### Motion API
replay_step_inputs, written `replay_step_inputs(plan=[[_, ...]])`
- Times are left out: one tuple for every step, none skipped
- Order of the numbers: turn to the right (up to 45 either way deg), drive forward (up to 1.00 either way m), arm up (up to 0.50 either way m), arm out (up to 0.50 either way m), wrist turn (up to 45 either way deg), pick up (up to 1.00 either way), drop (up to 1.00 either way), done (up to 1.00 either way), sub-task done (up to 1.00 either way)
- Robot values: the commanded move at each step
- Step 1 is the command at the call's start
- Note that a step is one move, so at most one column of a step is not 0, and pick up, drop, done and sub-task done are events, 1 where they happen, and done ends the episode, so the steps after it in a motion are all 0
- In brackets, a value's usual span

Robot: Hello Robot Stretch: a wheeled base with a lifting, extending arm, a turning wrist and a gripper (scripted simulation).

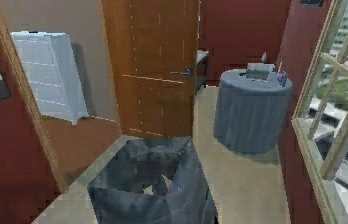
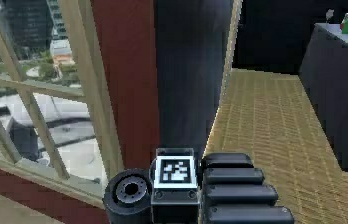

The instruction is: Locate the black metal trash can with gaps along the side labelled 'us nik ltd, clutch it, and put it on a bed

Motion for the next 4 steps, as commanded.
replay_step_inputs(plan=[[-12.0,0.00,0.00,0.00,0.0,0.00,0.00,0.00,0.00],[0.0,1.00,0.00,0.00,0.0,0.00,0.00,0.00,0.00],[-9.0,0.00,0.00,0.00,0.0,0.00,0.00,0.00,0.00],[0.0,0.40,0.00,0.00,0.0,0.00,0.00,0.00,0.00]])
